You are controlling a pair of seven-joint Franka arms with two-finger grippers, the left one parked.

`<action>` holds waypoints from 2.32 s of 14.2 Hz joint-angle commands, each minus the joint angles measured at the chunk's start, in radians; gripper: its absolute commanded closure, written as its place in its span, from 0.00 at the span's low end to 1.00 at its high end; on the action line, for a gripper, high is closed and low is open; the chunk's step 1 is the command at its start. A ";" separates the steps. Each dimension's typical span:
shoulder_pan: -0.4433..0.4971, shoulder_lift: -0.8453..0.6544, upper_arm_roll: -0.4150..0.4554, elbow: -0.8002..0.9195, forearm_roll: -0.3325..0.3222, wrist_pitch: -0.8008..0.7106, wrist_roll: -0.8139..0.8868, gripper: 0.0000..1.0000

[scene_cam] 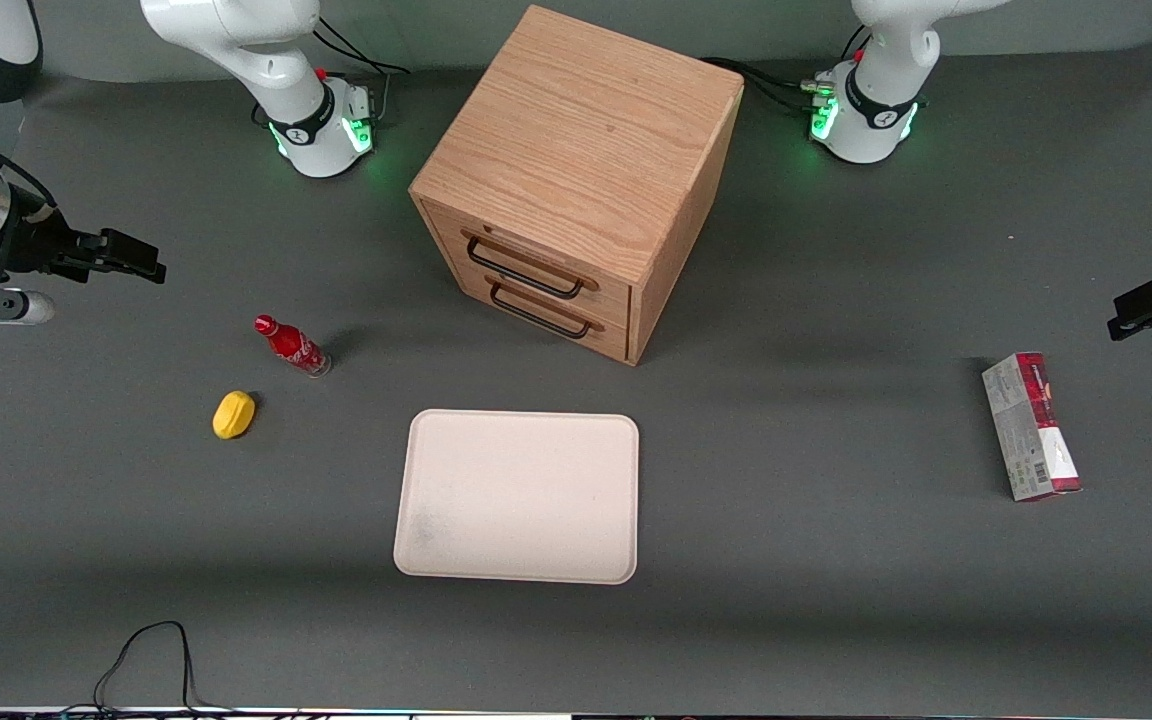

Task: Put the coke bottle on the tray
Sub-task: 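Move the open right gripper down over the red Coca-Cola bottle, then close the right gripper around the bottle's cap and neck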

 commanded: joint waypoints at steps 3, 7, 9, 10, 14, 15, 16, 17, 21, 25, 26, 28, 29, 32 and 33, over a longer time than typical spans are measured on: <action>0.050 -0.087 0.012 -0.036 0.008 -0.067 0.073 0.00; 0.051 -0.192 0.007 -0.188 0.008 -0.004 0.060 0.00; 0.049 -0.201 0.004 -0.277 0.008 0.078 0.054 0.00; 0.049 -0.206 0.003 -0.341 0.005 0.156 0.046 0.00; 0.048 -0.187 0.000 -0.548 0.005 0.451 0.037 0.00; 0.047 -0.175 -0.002 -0.585 0.005 0.508 0.035 0.00; 0.047 -0.166 -0.002 -0.622 0.005 0.567 0.035 0.00; 0.047 -0.149 -0.002 -0.660 0.005 0.638 0.035 0.01; 0.049 -0.085 -0.002 -0.748 0.005 0.835 0.034 0.01; 0.049 -0.037 0.000 -0.757 0.005 0.895 0.034 0.01; 0.049 -0.031 0.000 -0.757 0.005 0.895 0.034 0.01; 0.049 -0.028 -0.002 -0.760 0.004 0.896 0.034 0.01; 0.049 -0.029 -0.002 -0.773 0.004 0.899 0.034 0.03; 0.051 -0.037 -0.002 -0.793 0.004 0.915 0.032 0.15; 0.051 -0.040 -0.002 -0.794 0.002 0.913 0.032 0.33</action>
